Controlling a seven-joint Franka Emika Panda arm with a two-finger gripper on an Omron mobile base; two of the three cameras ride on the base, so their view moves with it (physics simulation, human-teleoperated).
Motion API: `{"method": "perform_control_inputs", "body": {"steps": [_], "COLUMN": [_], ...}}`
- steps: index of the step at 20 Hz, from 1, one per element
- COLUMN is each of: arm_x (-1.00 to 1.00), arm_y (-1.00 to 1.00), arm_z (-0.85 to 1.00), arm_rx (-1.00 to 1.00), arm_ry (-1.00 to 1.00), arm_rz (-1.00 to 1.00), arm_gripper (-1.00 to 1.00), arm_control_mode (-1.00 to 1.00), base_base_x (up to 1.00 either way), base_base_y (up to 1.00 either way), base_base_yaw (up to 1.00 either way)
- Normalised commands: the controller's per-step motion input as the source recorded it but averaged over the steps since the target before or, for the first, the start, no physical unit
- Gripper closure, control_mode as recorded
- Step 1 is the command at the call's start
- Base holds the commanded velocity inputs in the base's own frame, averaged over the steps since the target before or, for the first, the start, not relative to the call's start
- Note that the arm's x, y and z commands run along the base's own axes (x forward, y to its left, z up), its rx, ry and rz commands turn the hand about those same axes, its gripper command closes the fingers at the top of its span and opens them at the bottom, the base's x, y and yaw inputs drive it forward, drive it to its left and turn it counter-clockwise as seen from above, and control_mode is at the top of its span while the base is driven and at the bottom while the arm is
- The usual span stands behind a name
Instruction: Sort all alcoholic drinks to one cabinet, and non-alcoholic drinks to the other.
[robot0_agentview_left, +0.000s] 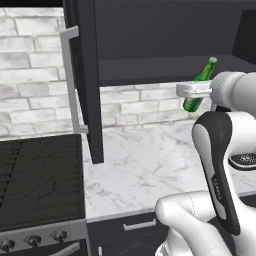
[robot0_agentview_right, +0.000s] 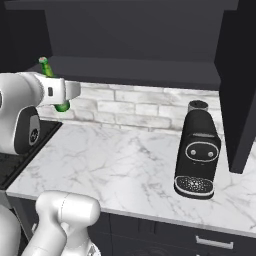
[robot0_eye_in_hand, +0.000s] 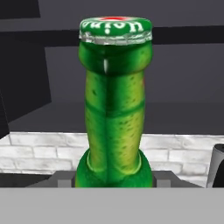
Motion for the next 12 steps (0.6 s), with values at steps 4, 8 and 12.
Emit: {"method": "perform_control_inputs", "body": {"steps": [4, 8, 12], "arm_x": [0.00, 0.00, 0.00], "arm_y": [0.00, 0.00, 0.00], "arm_z": [0.15, 0.15, 0.12], "arm_rx": [0.00, 0.00, 0.00], "arm_ry": [0.00, 0.00, 0.00], "arm_rz": [0.00, 0.00, 0.00], "arm_gripper": [1.00, 1.00, 1.00], "arm_control_mode": [-1.00, -1.00, -1.00], "base_base_x": [0.00, 0.00, 0.00], "base_base_y": [0.00, 0.00, 0.00], "base_base_yaw": [0.00, 0.00, 0.00]}}
